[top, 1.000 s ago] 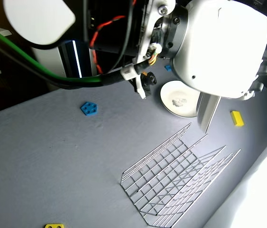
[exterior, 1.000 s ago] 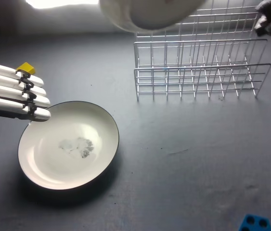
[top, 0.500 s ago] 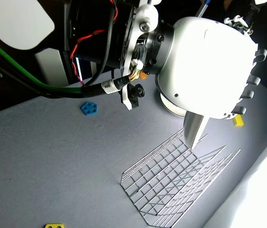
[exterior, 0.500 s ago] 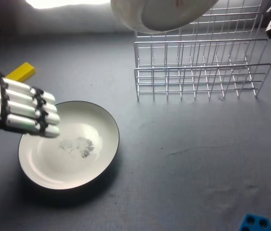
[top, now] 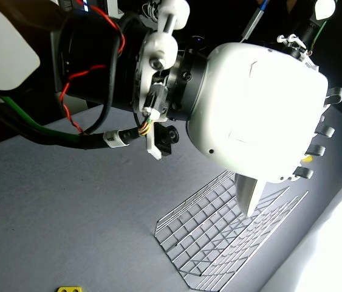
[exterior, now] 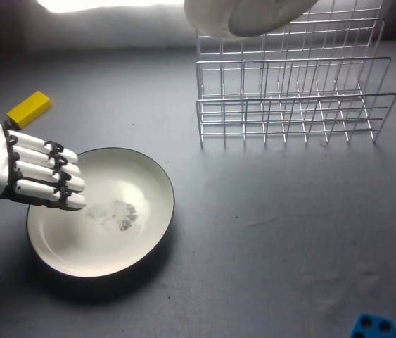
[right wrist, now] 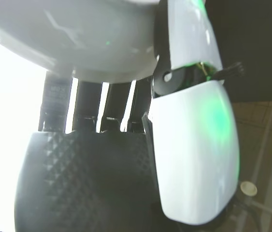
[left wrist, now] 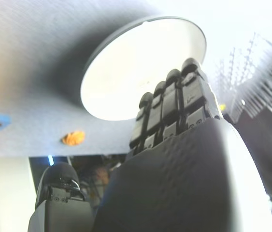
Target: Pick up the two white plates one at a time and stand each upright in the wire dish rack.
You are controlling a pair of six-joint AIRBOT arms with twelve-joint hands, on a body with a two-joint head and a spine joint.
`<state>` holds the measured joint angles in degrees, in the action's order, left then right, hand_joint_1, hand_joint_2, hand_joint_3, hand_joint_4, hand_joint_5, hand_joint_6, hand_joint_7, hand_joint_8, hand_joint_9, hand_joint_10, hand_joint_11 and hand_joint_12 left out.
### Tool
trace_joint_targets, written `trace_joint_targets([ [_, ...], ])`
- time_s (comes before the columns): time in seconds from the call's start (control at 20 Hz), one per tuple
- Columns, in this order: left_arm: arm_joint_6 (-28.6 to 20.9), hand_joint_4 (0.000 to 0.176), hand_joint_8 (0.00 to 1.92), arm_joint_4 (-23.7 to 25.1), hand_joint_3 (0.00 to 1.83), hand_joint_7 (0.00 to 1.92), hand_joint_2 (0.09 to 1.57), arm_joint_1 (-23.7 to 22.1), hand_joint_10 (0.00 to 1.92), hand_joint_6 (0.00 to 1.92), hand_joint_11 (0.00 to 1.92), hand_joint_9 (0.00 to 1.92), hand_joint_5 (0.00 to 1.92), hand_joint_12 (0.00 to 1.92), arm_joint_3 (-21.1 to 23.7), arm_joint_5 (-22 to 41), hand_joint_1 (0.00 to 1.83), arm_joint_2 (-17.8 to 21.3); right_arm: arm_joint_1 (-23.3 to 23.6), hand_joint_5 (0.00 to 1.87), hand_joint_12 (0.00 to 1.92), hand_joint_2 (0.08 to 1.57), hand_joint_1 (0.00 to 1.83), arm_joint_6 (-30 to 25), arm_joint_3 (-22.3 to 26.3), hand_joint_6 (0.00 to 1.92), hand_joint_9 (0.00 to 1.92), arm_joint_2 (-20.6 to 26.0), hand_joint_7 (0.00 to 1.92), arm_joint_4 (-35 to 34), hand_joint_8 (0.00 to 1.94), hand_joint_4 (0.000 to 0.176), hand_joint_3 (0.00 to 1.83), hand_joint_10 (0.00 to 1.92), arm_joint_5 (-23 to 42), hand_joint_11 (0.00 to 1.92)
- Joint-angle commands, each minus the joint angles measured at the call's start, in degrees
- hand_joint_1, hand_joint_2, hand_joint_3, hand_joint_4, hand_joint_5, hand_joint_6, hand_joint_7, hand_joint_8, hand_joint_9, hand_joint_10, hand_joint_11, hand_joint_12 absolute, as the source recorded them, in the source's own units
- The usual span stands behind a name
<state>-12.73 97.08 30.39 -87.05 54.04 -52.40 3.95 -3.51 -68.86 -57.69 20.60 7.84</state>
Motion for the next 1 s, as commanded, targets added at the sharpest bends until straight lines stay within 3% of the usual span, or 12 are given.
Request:
trace_joint_targets([
  [0.0, 0.1, 0.000, 0.00, -3.2, 0.00, 0.00, 1.03, 0.1, 0.00, 0.00, 0.00, 0.00, 0.00, 0.00, -0.5, 0.5, 0.00, 0.1, 0.6, 1.09, 0.82, 1.03, 1.39, -1.3, -0.4, 0.78, 1.08, 0.6, 1.21, -1.5, 0.53, 0.000, 0.00, 0.90, 7.5, 0.91],
  [0.45, 0.1, 0.000, 0.00, -3.6, 0.00, 0.00, 1.03, 1.8, 0.00, 0.00, 0.00, 0.00, 0.00, 0.00, -1.9, 0.1, 0.00, -0.7, -1.2, 1.10, 0.80, 1.03, 1.40, -1.7, -0.5, 0.78, 1.10, 1.8, 1.21, -8.6, 0.51, 0.000, 0.00, 0.86, 4.2, 0.92],
  [0.95, 0.1, 0.000, 0.00, -3.6, 0.00, 0.00, 1.02, 2.2, 0.00, 0.00, 0.00, 0.00, 0.01, 0.00, -2.8, -0.1, 0.00, -1.2, -1.6, 1.08, 0.83, 1.03, 1.39, -1.6, -1.9, 0.79, 1.10, 1.7, 1.21, -10.1, 0.53, 0.000, 0.00, 0.88, 5.2, 0.92],
])
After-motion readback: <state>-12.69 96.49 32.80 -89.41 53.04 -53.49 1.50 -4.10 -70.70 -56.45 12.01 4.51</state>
